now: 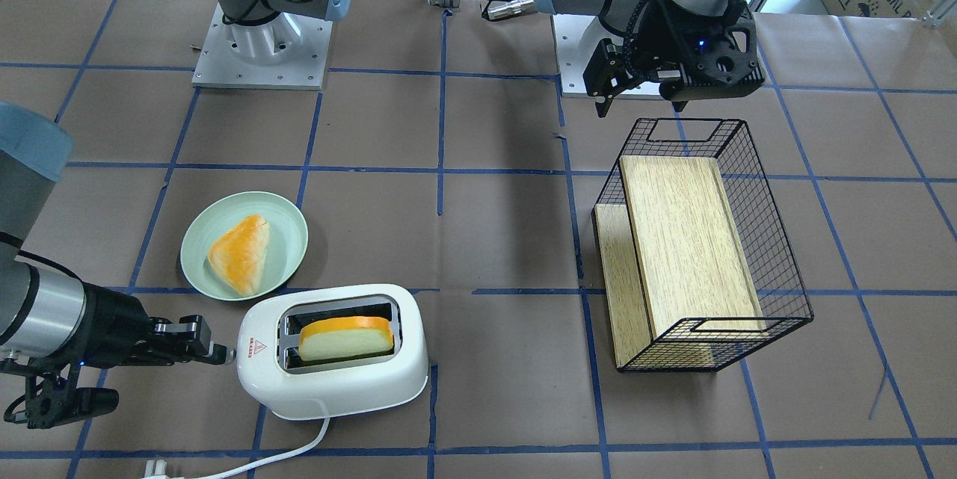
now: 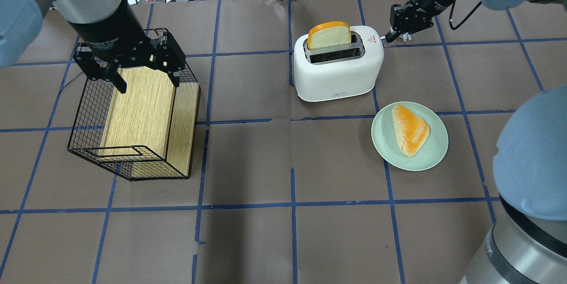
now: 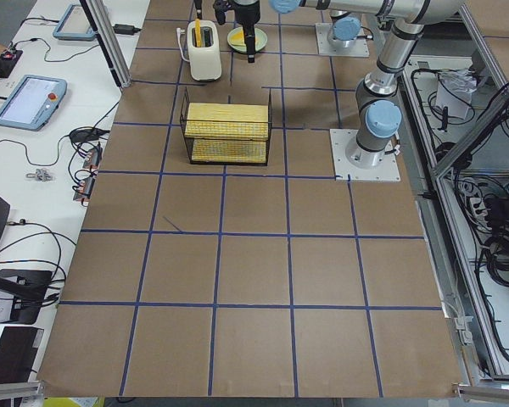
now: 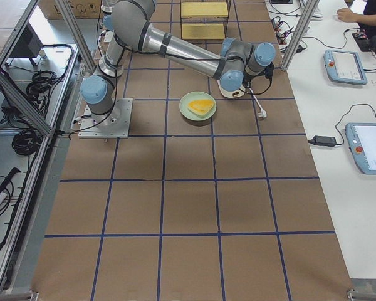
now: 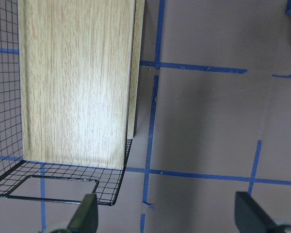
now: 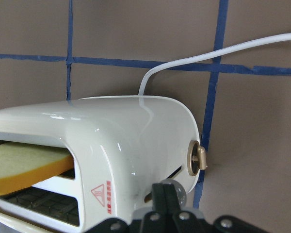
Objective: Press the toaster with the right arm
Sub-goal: 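Press the toaster lever down with the right gripper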
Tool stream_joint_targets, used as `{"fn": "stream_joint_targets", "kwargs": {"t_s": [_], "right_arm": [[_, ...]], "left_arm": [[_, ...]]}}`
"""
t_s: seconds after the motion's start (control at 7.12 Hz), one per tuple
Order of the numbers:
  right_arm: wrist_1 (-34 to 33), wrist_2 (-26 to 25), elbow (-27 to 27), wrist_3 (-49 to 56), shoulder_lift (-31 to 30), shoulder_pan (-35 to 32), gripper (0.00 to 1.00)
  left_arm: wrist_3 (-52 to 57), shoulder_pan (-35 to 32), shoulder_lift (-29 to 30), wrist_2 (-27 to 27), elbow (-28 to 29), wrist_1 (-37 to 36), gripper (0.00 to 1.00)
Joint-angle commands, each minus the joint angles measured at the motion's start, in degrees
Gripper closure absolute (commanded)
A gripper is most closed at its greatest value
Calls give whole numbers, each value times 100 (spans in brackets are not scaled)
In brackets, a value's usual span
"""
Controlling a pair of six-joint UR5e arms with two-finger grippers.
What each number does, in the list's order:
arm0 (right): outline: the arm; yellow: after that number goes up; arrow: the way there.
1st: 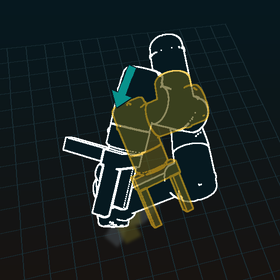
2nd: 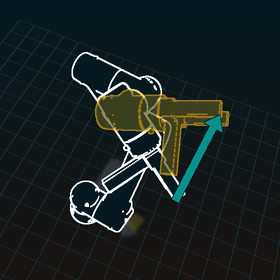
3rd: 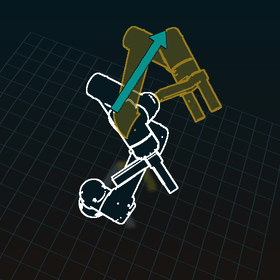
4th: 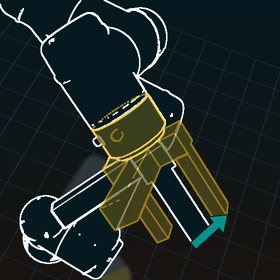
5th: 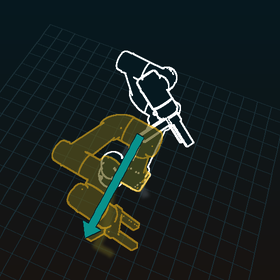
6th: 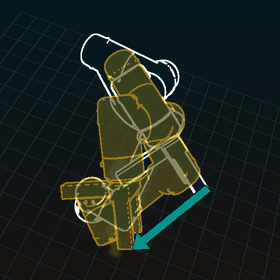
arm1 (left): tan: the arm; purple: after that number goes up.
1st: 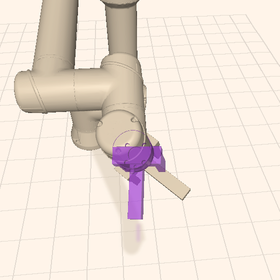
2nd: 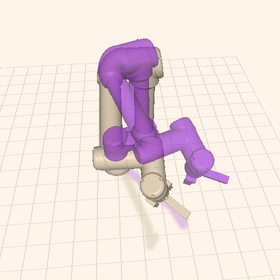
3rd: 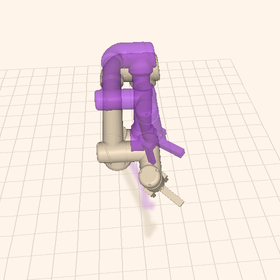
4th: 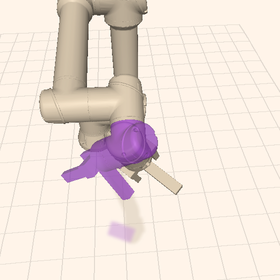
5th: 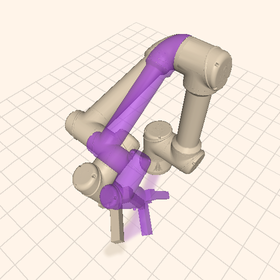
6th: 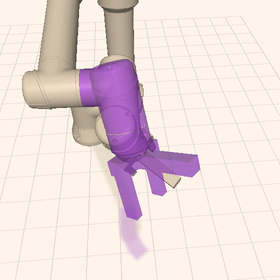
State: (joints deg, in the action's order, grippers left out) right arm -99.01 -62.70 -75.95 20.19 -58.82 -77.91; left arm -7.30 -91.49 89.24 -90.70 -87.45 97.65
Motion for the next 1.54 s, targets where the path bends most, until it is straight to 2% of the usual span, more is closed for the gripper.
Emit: {"fn": "stream_joint_targets", "kwargs": {"t_s": [0.0,1.4], "right_arm": [[5,4,2,11,80,-13,98],[31,-23,-130,-15,353,57,97]], "left_arm": [[0,0,-3,0,0,0,0],[0,0,6,0,0,0,0]]}}
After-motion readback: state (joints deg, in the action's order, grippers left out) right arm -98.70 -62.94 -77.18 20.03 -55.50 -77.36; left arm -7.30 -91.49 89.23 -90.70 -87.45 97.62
